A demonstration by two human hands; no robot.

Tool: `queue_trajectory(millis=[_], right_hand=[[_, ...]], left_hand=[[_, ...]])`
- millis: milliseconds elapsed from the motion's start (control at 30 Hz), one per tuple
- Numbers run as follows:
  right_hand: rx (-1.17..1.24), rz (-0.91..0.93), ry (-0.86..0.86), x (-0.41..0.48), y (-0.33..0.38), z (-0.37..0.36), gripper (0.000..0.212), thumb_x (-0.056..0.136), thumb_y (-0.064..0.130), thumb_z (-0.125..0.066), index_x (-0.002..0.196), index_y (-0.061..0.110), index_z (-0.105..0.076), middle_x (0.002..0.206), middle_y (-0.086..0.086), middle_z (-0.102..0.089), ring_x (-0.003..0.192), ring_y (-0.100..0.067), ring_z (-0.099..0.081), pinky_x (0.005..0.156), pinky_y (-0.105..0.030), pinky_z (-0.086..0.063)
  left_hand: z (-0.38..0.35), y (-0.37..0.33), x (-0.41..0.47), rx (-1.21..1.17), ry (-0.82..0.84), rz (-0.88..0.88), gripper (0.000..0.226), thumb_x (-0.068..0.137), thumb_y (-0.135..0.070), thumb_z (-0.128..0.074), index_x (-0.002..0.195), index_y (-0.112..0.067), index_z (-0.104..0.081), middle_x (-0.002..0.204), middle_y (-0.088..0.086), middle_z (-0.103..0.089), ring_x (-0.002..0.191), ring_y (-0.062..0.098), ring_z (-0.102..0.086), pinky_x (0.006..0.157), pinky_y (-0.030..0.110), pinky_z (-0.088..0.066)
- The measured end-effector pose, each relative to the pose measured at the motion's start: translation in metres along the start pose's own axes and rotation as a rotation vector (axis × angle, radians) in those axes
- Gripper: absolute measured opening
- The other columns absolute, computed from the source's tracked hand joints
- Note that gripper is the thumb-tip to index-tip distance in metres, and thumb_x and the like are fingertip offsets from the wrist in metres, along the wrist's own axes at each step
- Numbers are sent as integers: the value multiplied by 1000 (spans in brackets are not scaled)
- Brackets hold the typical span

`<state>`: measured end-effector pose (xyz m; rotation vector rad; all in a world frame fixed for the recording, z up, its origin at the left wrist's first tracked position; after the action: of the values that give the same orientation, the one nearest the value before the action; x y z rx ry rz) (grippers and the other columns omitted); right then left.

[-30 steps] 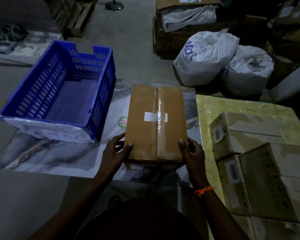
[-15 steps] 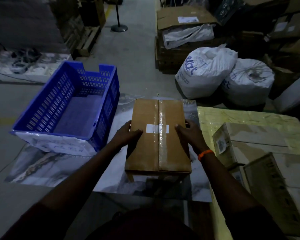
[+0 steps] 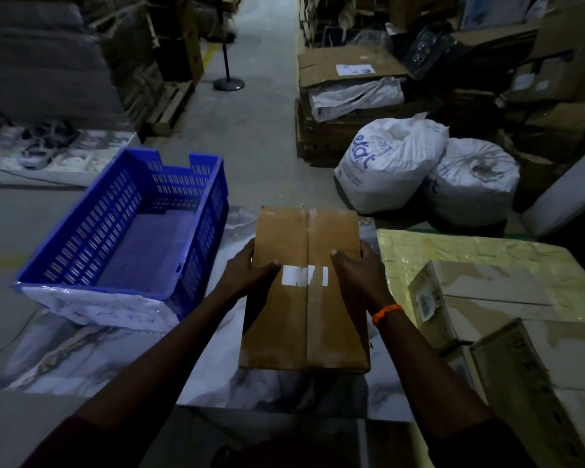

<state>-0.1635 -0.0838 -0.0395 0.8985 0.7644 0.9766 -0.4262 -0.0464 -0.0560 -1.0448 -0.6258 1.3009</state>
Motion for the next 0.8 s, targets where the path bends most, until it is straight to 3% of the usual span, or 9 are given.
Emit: queue_trajectory(millis=[100,167,233,300,400,467,600,700,800], right_hand=[[45,41,-77,-4,20,17,50,94,42,-72,139,27,-55,117,10,-63,101,-8,-61,82,-26,-53],[75,58,-125,-6,31,27,56,93,45,-73,141,23,-54,120,11,-58,107,-8,-56,79,-23,-50],[131,67,-162,-8,37,34,58,91,50,-73,139,21,-57,127,7,-62,113,-11,-59,88,-30,-54],[173,79,-199,-11,39,38,53,93,53,-71,133,21,-61,129,5,-65,117,-11,-60,92,-28,-51],[217,46,-251,-21,31,42,47,98,61,-57,125,22,-61,124,3,-66,111,-14,-61,80,-24,-47],[220,25,-284,-27,17,43,54,96,73,-46,117,26,-60,116,1,-67,106,-21,-63,78,-30,-48],[267,-14,-301,-43,-13,44,61,81,94,-38,106,41,-57,115,4,-68,109,-20,-65,97,-55,-54],[260,-24,-322,-55,-27,46,58,80,94,-42,103,43,-59,116,6,-68,112,-19,-64,100,-59,-53],[280,-11,-318,-66,-33,45,59,81,92,-47,107,41,-60,118,8,-68,114,-16,-64,100,-56,-54]], left_hand=[[5,-19,-1,-54,-47,-97,100,76,-65,-72,159,-30,-28,156,1,-45,136,17,-47,108,38,-44],[9,-31,-2,-81,-70,-131,108,72,-66,-73,160,-28,-22,161,3,-37,139,18,-40,110,42,-41],[11,-40,-4,-115,-102,-166,107,70,-64,-72,157,-24,-24,160,4,-37,139,17,-40,112,42,-39],[11,-42,-9,-167,-136,-176,100,73,-62,-72,153,-21,-29,155,0,-42,136,12,-42,110,37,-40],[5,-36,-23,-249,-163,-148,89,77,-64,-71,144,-18,-37,143,-8,-48,131,11,-50,108,30,-46],[-2,-31,-35,-280,-168,-118,87,76,-70,-69,139,-17,-40,139,-8,-50,127,10,-54,102,23,-48],[-11,-31,-59,-304,-204,-114,92,67,-92,-56,128,-24,-44,132,-11,-54,118,-10,-54,94,11,-48],[-17,-28,-68,-350,-214,-80,91,64,-98,-48,125,-31,-46,129,-12,-54,115,-12,-54,99,25,-51],[-22,-19,-72,-346,-191,2,98,63,-102,-44,134,-35,-42,135,-7,-51,120,8,-56,102,46,-53]])
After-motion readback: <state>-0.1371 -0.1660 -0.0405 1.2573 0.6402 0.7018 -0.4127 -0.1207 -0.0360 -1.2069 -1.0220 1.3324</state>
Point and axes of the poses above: each hand's wrist, its own x-axis towards the middle knuckle, its own z-axis out of the back of the hand, y = z × x, the point moved 5 cm from there along x, towards the middle knuckle
